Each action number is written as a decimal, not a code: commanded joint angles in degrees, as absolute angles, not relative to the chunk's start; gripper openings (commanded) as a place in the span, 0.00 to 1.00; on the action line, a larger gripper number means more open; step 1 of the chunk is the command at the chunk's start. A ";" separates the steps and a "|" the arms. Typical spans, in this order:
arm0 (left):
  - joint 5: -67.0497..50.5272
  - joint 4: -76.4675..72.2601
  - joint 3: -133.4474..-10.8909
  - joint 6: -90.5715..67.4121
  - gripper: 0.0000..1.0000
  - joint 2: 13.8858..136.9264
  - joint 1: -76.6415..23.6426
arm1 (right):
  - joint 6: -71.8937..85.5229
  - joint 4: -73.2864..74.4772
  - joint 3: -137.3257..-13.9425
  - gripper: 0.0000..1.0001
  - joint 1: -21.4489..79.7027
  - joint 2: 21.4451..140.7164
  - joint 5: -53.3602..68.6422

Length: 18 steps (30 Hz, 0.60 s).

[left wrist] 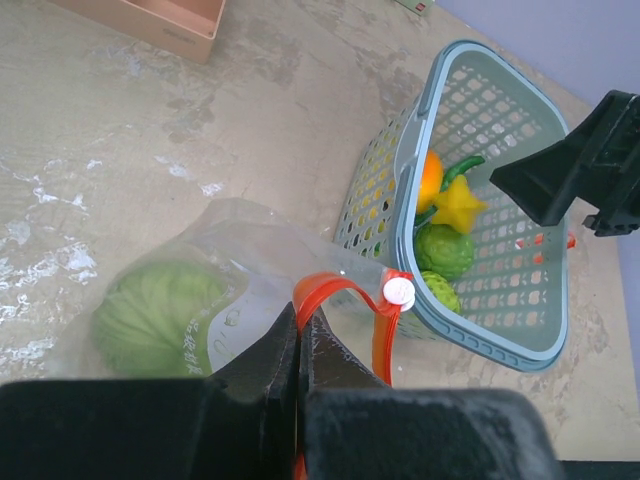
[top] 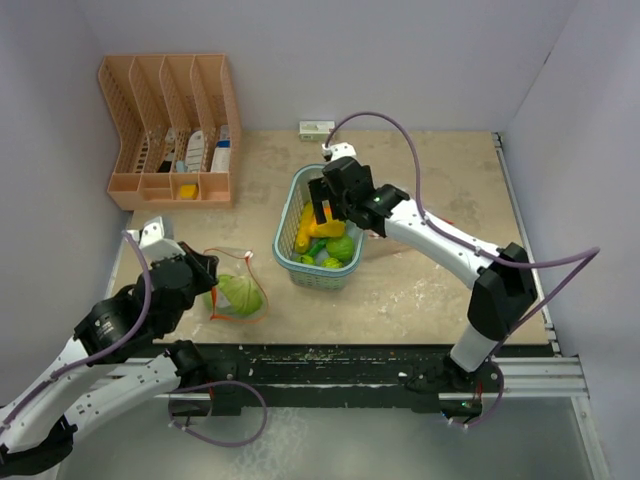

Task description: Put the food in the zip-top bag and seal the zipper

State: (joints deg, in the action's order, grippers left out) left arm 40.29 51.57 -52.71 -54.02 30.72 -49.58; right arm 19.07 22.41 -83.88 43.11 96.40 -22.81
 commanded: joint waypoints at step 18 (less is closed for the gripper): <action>42.69 49.97 -53.03 -53.80 0.00 26.50 -49.72 | 15.29 38.25 -83.61 0.84 46.61 93.58 -4.79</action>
